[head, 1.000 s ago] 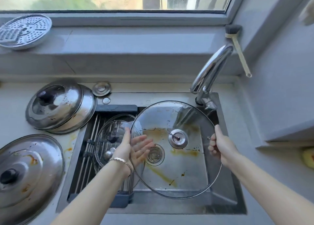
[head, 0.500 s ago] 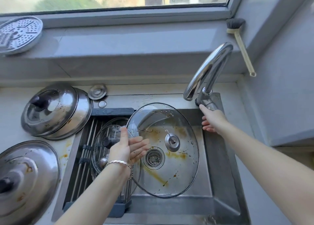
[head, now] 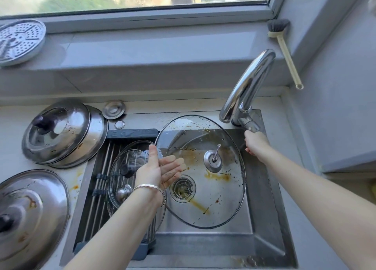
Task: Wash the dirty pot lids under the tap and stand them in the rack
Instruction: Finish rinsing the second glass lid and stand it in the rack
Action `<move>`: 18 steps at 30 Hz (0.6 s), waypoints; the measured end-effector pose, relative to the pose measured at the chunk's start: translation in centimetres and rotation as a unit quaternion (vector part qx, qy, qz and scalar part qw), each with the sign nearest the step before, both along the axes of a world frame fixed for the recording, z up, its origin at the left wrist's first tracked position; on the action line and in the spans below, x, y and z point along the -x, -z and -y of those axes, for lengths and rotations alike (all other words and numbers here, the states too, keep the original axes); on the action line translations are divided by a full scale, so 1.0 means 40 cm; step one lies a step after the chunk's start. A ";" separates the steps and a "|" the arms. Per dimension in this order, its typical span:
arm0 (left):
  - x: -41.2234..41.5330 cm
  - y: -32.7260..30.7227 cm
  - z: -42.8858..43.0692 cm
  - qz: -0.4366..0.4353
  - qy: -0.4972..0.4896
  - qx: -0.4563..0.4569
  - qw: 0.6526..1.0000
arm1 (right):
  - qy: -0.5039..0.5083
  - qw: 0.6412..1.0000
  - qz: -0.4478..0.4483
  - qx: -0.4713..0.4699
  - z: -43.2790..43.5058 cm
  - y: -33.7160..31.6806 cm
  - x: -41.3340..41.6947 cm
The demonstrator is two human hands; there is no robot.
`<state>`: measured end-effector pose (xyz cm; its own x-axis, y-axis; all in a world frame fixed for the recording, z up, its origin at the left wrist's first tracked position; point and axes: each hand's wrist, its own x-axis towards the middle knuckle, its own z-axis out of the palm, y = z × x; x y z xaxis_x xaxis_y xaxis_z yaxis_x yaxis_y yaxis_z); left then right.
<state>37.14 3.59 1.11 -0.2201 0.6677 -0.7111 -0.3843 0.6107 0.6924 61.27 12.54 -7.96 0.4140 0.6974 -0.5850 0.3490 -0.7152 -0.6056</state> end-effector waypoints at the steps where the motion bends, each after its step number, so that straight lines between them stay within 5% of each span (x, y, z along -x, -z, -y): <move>1: 0.000 -0.001 0.001 0.000 0.002 0.000 1.000 | -0.006 1.000 0.007 0.000 0.002 0.004 -0.004; 7: -0.010 -0.004 0.002 -0.001 0.010 0.001 1.000 | -0.042 0.999 0.015 0.025 0.011 -0.020 -0.009; 10: -0.016 -0.009 0.003 -0.007 0.006 0.003 1.000 | -0.075 0.985 0.154 -0.011 0.042 -0.063 0.031; 13: -0.030 -0.009 0.005 -0.017 0.007 0.005 1.000 | -0.227 0.931 0.177 -0.223 0.131 -0.136 0.140; 16: -0.055 -0.007 0.008 -0.039 -0.007 0.017 0.999 | -0.446 0.849 0.127 -0.251 0.213 -0.171 0.256; 18: -0.062 -0.010 0.011 -0.041 -0.021 0.032 0.998 | -0.484 0.828 0.134 -0.249 0.221 -0.169 0.286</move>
<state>39.62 3.16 1.51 -0.3071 0.6109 -0.7297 -0.3537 0.6386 0.6835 49.83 3.70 -1.18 -0.4115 0.9056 -0.1029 0.7828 0.2933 -0.5488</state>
